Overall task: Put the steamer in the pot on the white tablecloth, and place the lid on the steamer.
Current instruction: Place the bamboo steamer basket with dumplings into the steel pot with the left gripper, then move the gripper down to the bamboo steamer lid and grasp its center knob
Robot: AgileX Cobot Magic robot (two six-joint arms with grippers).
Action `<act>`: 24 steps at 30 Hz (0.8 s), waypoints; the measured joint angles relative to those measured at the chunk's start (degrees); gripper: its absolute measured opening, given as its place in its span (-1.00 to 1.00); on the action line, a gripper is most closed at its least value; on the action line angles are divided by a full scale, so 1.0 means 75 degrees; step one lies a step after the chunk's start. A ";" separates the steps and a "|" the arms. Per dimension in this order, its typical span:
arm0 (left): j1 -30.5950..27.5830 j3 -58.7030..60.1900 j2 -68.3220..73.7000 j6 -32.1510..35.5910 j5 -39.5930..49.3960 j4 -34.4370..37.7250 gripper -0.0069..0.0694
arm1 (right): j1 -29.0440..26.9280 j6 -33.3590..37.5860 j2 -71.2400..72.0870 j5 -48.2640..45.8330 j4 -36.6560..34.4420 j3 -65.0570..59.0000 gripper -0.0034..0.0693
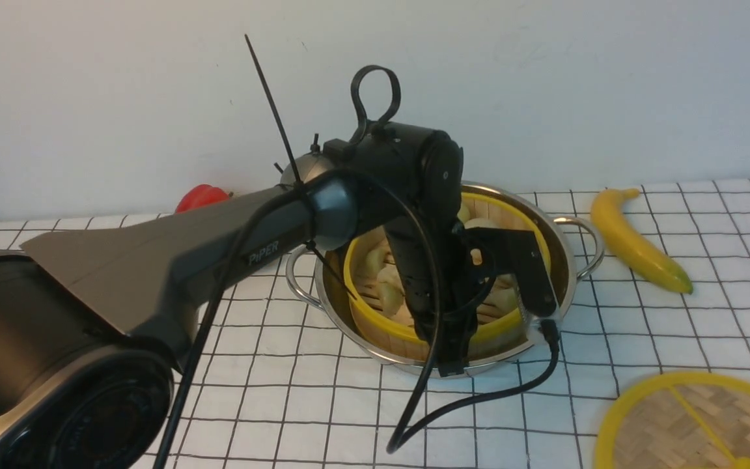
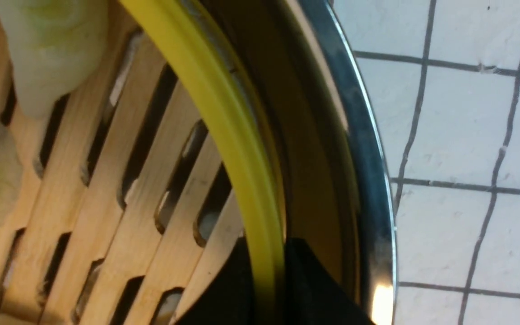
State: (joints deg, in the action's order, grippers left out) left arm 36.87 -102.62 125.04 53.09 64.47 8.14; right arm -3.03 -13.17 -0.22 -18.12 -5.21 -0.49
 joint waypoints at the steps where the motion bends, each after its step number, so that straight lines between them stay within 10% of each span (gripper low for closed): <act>1: 0.0000 -0.0020 0.0000 -0.0007 0.0058 0.0000 -0.59 | 0.0000 0.0000 0.0000 0.0000 0.0000 0.0000 -0.25; 13: -0.0025 -0.0482 -0.0007 -0.0530 0.0514 -0.0295 0.78 | 0.0000 0.0000 0.0000 0.0000 0.0000 0.0000 -0.25; 24: -0.0010 -0.3193 -0.0007 -0.2508 0.0663 -0.1708 0.89 | 0.0000 0.0000 0.0000 0.0000 0.0000 0.0000 -0.25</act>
State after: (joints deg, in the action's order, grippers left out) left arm 36.80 -126.57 124.98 34.28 69.44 -4.67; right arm -3.03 -13.17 -0.22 -18.12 -5.21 -0.49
